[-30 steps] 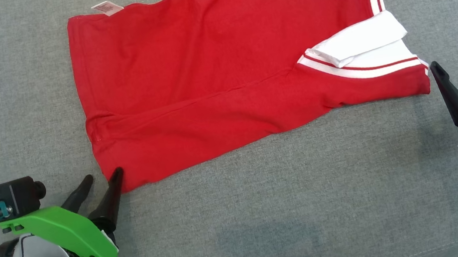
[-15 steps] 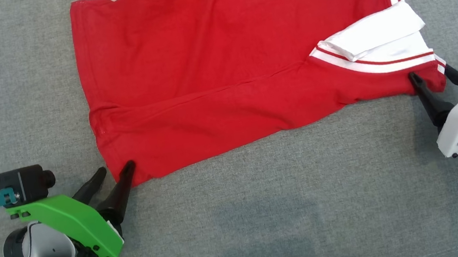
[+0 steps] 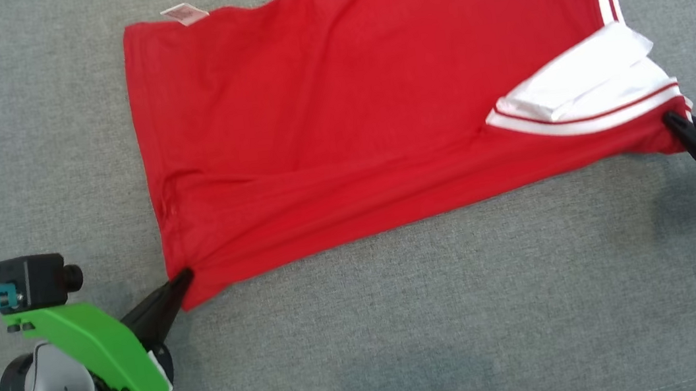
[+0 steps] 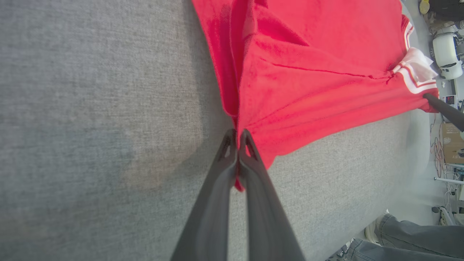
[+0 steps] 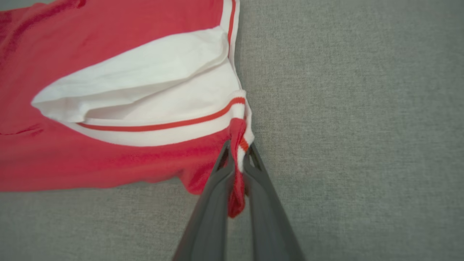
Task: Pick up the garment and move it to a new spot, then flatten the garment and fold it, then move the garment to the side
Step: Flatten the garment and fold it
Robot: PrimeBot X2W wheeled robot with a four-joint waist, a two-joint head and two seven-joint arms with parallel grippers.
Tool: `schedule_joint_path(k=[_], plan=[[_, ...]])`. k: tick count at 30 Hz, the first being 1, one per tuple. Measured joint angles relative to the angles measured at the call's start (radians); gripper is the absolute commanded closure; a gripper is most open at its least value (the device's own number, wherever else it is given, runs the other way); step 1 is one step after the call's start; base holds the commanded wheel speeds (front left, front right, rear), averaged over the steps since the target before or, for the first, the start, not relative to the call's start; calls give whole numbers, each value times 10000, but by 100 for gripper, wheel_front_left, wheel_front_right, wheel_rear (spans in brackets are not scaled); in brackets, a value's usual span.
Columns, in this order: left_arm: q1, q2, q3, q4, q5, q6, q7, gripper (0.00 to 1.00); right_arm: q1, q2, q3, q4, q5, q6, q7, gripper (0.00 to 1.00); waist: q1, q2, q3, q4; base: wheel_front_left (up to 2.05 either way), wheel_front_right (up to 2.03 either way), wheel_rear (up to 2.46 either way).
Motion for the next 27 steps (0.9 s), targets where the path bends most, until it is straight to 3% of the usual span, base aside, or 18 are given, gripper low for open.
schedule_joint_path(k=[4, 11, 12, 13, 14, 15, 20, 27], plan=[[742, 619, 291, -924, -366, 61, 249, 100, 734, -330, -468, -669, 811, 2, 993, 100, 0, 0, -357, 23, 0, 0, 0], [2410, 497, 157, -1848, -454, 422, -255, 100, 2304, -316, -1191, -1283, 1233, 4, 1563, 100, 0, 0, -587, 16, 0, 0, 0], [2548, 397, 144, -1822, -453, 460, -387, 100, 2422, -272, -1264, -1256, 1160, 4, 1540, 79, 0, 0, -555, 13, 0, 0, 0], [2599, 372, 107, -1737, -378, 476, -474, 64, 2482, -207, -1302, -1227, 1020, 4, 1519, 37, 0, 0, -515, 11, 0, 0, 0], [2602, 370, 96, -1632, -270, 512, -554, 17, 2553, -165, -1290, -1225, 838, 4, 1517, 0, 0, 0, -471, 11, 0, 0, 0], [2602, 341, 90, -1551, -245, 522, -621, 0, 2595, -142, -1267, -1204, 652, 4, 1517, 0, 0, 0, -423, 13, 0, 0, 0], [2548, 295, -79, -1290, 6, 545, -644, 0, 2481, -109, -1110, -1338, 485, -2, 1561, 0, 0, 0, -174, 14, 0, 0, 0], [1161, 1856, 980, -2334, 731, 715, -201, 0, -76, -918, -1260, -2297, 349, -4, 1346, 0, 0, 0, 386, -21, 0, 0, 0]])
